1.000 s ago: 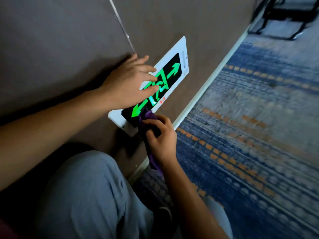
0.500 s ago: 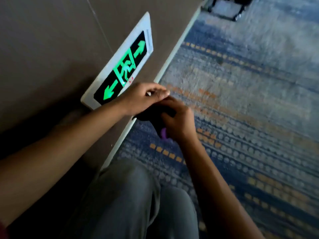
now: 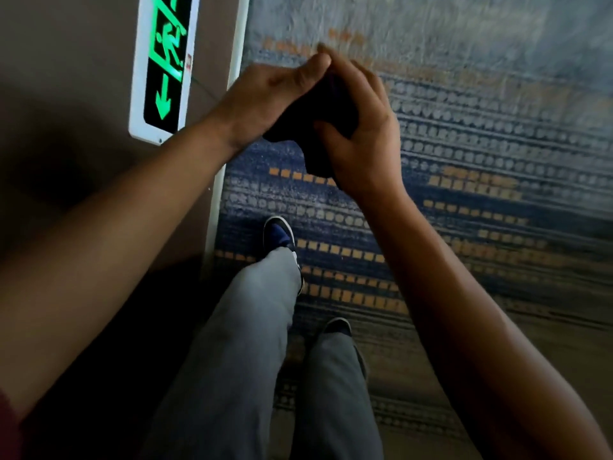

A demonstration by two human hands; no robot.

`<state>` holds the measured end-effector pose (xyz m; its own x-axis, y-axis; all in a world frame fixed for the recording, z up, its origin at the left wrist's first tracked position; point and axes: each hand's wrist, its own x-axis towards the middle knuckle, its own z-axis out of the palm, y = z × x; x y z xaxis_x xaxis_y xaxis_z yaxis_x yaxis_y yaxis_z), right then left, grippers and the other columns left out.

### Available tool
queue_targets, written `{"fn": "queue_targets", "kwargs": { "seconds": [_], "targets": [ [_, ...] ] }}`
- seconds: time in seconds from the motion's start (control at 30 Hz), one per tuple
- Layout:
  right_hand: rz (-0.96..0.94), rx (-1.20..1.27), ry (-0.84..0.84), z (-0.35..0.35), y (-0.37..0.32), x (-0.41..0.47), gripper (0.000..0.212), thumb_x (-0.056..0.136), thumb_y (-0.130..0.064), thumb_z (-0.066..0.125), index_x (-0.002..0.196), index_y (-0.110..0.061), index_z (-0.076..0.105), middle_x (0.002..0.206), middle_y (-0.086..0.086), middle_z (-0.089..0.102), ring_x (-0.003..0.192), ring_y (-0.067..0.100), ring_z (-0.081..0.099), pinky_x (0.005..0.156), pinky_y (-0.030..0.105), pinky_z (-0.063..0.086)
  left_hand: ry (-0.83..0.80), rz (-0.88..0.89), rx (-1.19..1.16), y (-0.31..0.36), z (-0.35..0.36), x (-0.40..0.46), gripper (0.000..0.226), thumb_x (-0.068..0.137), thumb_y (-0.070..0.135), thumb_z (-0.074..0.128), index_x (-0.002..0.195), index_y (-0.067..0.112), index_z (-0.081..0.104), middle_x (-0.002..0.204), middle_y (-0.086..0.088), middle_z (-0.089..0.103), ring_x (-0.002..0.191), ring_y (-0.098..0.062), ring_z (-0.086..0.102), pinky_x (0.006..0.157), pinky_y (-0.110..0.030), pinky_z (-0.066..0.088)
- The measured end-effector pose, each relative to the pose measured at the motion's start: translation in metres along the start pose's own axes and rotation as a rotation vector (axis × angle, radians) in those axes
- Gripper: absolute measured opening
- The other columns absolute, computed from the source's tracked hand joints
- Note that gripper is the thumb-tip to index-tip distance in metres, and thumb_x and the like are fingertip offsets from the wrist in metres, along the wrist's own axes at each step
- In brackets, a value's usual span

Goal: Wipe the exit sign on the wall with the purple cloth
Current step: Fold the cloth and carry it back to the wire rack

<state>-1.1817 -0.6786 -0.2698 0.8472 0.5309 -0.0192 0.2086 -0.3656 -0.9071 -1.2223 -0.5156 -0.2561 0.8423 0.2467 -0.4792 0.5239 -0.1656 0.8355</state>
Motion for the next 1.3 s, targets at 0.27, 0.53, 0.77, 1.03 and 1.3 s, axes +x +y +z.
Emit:
{"fn": "queue_targets", "kwargs": {
  "seconds": [0.27,0.53,0.77,1.03,1.3],
  "targets": [
    [0.217,0.066,-0.02,-0.069,-0.049,-0.028,0.105,0.078,-0.04,0.087,0.162,-0.022,0.026,0.12,-0.003,0.068,0.099,0.004,0.071,0.086,0.029,0.061,-0.034,0.099,0.014,0.066,0.011,-0.053,0.037,0.097,0.03,0.07,0.107,-0.005,0.072,0.099,-0.021,0.075,0.084,-0.013,0.068,0.081,-0.035,0.055],
    [0.366,0.244,-0.203,-0.131,-0.081,-0.093,0.084,0.078,-0.04,0.088,0.149,-0.029,0.045,0.122,0.0,0.069,0.107,0.008,0.072,0.087,0.026,0.06,-0.08,0.134,-0.17,0.112,0.025,-0.122,0.011,0.096,0.022,0.07,0.104,0.016,0.076,0.095,0.005,0.079,0.091,-0.009,0.073,0.083,-0.027,0.058],
    [0.348,0.207,-0.229,-0.177,-0.138,-0.117,0.082,0.077,-0.041,0.087,0.142,-0.06,0.042,0.115,0.004,0.073,0.103,0.014,0.074,0.09,0.042,0.063,0.008,0.018,-0.502,0.161,0.022,-0.168,0.015,0.089,0.034,0.075,0.099,0.023,0.081,0.106,-0.004,0.079,0.103,-0.022,0.074,0.091,-0.036,0.06],
    [0.372,0.272,-0.054,-0.261,-0.223,-0.101,0.061,0.082,-0.041,0.082,0.137,-0.049,0.058,0.104,0.025,0.073,0.095,0.03,0.076,0.087,0.053,0.062,0.014,0.062,-0.436,0.258,0.002,-0.187,0.015,0.091,0.04,0.071,0.095,0.028,0.078,0.101,-0.001,0.08,0.098,-0.02,0.076,0.087,-0.036,0.06],
    [0.316,0.41,0.052,-0.3,-0.303,-0.059,0.062,0.084,-0.034,0.084,0.14,-0.039,0.059,0.112,0.029,0.072,0.093,0.029,0.074,0.08,0.039,0.062,-0.334,0.039,-0.678,0.326,-0.027,-0.178,0.08,0.071,0.04,0.092,0.143,0.032,0.056,0.133,0.004,0.071,0.123,-0.015,0.067,0.092,-0.028,0.058]
  ]
}}
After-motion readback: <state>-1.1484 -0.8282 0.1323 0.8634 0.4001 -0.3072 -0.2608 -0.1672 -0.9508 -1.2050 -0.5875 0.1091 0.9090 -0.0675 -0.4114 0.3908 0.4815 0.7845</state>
